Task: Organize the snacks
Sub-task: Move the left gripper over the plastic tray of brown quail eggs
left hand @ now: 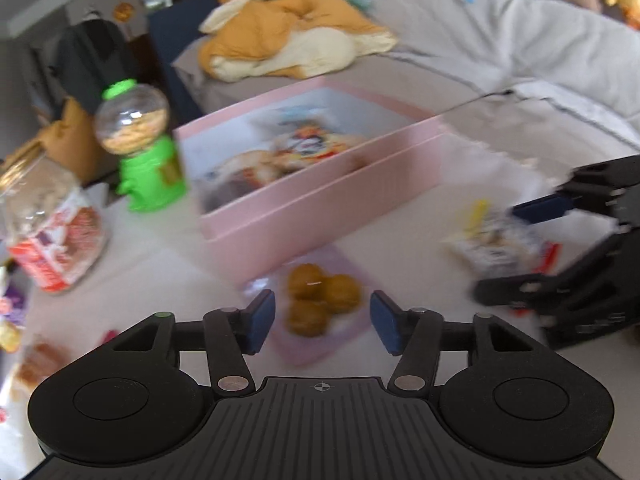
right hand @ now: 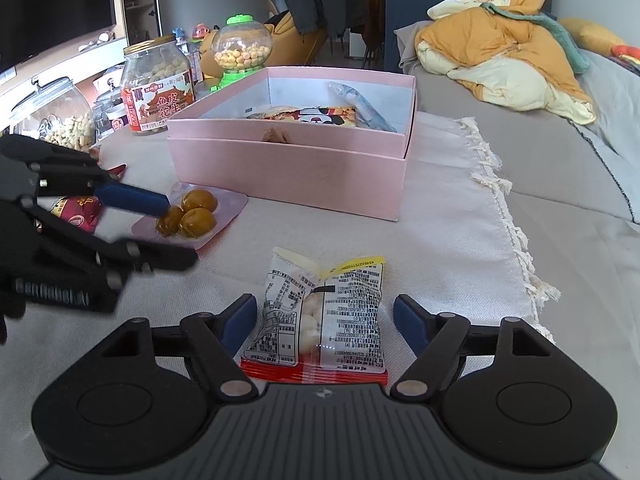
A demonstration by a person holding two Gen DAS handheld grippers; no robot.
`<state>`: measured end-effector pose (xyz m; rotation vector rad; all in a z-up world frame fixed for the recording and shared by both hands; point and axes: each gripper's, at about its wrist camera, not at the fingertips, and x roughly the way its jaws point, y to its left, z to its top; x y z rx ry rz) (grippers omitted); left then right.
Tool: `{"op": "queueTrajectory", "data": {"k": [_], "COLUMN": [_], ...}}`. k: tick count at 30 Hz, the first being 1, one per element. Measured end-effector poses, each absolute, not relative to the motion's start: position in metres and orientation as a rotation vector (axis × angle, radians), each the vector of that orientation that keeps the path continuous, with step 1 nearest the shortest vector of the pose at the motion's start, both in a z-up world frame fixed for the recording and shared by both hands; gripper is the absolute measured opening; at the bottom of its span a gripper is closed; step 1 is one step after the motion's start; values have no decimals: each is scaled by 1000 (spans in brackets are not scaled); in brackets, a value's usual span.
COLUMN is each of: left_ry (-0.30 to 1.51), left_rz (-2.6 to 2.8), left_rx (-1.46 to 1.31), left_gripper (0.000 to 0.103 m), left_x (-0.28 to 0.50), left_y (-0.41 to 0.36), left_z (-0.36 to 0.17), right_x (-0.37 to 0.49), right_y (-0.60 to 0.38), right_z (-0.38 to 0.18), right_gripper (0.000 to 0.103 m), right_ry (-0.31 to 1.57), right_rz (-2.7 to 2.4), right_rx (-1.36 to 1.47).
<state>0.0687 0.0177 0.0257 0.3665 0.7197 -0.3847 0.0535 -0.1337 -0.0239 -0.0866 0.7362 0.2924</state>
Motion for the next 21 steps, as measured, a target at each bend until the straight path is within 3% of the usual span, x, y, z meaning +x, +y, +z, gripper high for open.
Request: {"op": "queueTrajectory", "data": {"k": [9, 13, 21], "left_ry": [788, 782, 704], "left_rz": [-421, -402, -429], "left_rx": [209, 139, 167], "left_gripper": [81, 81, 79], "left_x": [100, 105, 90], "left_y": [28, 20, 13], "left_z": [16, 12, 6], "right_x": [56, 54, 48], "right_y": [-130, -127, -133], "right_z": [-26, -26, -27], "right_gripper": [90, 96, 97], "right_ry": [751, 771, 748], "right_rz": [314, 317, 334], "right_rx": [-100, -106, -80]}}
